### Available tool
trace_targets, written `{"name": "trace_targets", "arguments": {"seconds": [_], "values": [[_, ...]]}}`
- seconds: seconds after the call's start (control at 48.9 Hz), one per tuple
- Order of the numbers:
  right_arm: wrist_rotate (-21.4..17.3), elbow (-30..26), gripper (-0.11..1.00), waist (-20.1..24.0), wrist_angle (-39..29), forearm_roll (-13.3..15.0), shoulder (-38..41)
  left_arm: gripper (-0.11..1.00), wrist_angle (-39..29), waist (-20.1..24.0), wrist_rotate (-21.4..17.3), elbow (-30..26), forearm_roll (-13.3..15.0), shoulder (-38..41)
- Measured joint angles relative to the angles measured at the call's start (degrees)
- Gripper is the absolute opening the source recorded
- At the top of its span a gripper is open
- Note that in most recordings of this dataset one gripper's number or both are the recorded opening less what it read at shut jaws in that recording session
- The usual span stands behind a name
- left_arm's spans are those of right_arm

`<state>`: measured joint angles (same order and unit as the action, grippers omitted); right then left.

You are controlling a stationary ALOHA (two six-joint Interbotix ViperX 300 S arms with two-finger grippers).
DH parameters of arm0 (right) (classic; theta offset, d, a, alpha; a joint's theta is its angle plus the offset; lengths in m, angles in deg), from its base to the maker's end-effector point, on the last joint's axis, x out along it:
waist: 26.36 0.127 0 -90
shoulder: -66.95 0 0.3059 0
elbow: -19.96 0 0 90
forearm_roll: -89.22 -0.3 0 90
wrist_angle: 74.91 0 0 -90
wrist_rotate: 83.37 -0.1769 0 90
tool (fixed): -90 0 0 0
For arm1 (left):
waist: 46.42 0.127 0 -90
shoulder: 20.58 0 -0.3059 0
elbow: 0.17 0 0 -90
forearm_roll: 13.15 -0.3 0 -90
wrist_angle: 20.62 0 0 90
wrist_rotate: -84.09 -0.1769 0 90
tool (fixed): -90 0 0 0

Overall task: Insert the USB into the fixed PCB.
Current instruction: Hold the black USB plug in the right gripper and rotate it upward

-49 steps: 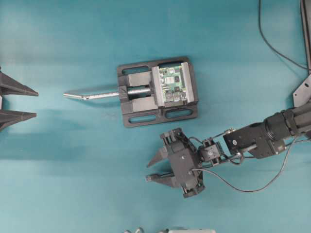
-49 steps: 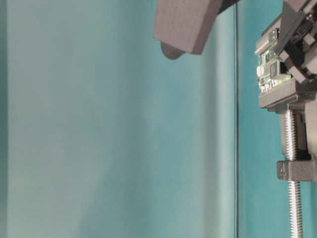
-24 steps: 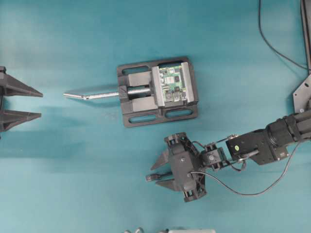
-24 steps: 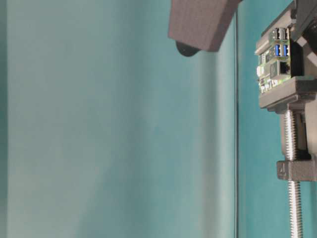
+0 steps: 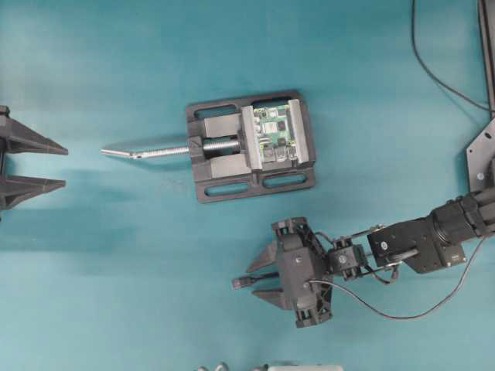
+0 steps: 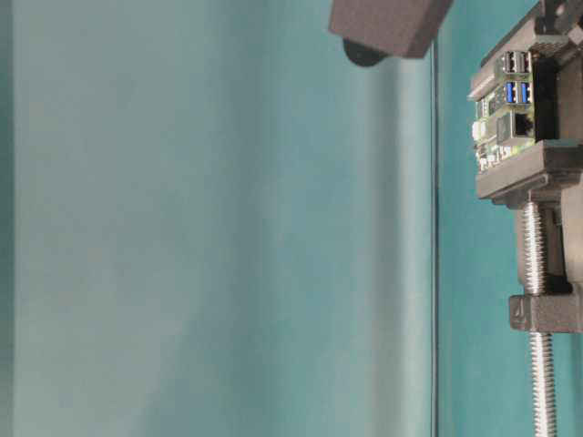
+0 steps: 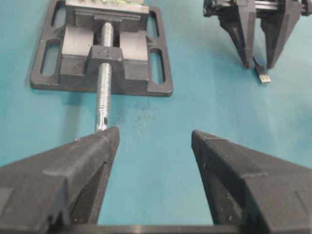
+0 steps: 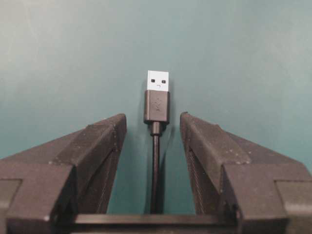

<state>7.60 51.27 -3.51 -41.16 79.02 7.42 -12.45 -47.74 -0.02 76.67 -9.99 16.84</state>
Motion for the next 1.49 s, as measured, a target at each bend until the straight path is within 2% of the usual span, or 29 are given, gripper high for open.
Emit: {"name": "trace_targets", "arguments": {"seconds": [0.327,0.921,1.003,1.167,1.494], "values": [[-0.1,0.1,0.48,0.0,-0.2,-0.1,0.1,0.78,0.0,0.0,0.0,0.0,0.0,0.0],[0.1,-0.4,0.47,0.1,0.0,-0.1,1.6,0.78,0.0,0.0,0.1,0.1,0.0,0.0],[0.4,0.0,0.42,0.1,0.0,-0.2,1.5,0.78,0.0,0.0,0.1,0.0,0.0,0.0],[0.9,1.1,0.21,0.2,0.0,-0.1,1.5,0.78,0.0,0.0,0.1,0.1,0.0,0.0],[0.8,0.6,0.2,0.2,-2.9,-0.2,1.6,0.78,0.0,0.0,0.1,0.2,0.0,0.0]]}}
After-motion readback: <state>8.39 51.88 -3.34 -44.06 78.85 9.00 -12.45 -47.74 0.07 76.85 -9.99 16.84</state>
